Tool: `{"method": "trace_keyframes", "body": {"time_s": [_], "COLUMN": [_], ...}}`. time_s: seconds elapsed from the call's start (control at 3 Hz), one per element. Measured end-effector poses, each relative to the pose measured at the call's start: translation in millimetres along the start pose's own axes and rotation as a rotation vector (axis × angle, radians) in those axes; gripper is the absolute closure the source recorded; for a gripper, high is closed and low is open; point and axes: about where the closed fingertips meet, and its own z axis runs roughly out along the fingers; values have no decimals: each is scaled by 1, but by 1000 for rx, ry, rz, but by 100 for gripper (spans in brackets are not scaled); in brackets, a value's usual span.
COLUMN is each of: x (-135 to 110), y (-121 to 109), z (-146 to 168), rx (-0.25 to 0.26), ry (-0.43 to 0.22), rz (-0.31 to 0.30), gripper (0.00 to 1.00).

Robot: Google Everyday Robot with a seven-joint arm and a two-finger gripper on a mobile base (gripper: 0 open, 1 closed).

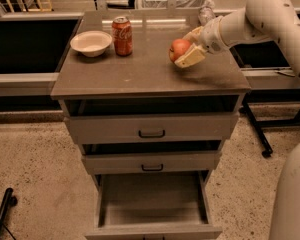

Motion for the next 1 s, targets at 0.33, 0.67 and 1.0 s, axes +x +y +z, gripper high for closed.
{"method": "trace_keyframes", "body": {"time_s": [0.33,0.67,1.0], "x": [0,0,0], "y": [0,0,0], "z": [0,0,0], "rx": [0,0,0], "ry": [0,0,0], "rz": [0,0,0], "gripper": [16,0,0]}}
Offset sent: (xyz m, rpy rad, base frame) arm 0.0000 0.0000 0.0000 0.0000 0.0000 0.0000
